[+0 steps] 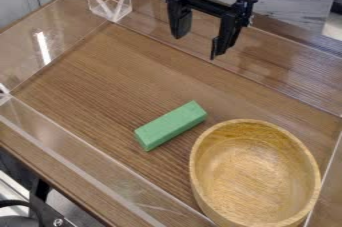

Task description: Put the green block in the brown bowl

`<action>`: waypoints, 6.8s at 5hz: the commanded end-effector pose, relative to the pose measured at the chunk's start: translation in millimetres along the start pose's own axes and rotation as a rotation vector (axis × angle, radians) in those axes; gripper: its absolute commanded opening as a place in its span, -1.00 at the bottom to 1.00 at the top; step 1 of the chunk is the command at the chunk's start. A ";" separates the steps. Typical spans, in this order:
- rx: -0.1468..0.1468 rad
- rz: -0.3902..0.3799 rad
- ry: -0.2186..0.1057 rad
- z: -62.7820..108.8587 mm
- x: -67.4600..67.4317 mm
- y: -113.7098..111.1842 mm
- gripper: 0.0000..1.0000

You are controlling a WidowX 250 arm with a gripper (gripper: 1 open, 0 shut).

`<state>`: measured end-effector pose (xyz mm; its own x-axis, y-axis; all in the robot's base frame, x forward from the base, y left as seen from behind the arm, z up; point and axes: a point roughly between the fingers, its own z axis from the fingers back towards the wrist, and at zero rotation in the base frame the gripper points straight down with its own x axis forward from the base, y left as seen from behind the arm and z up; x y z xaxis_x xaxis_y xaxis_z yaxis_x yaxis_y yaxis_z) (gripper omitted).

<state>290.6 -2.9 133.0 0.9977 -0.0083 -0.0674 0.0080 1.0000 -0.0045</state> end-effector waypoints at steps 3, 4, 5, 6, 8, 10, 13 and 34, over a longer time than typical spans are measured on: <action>0.026 -0.339 -0.075 -67.2 -80.2 28.4 1.00; 0.039 -0.385 -0.117 -80.7 -79.4 31.0 1.00; 0.037 -0.392 -0.128 -87.4 -75.2 31.8 1.00; 0.034 -0.393 -0.135 -93.0 -71.4 32.9 1.00; 0.030 -0.393 -0.146 -103.9 -64.8 34.8 1.00; 0.023 -0.385 -0.149 -111.7 -61.0 35.3 1.00; -0.022 -0.327 -0.111 -100.5 -69.9 30.9 -1.00; -0.180 -0.287 -0.109 -40.9 -105.5 -115.1 -1.00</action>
<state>177.2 -115.9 89.0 0.9583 -0.2849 0.0217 0.2843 0.9428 -0.1742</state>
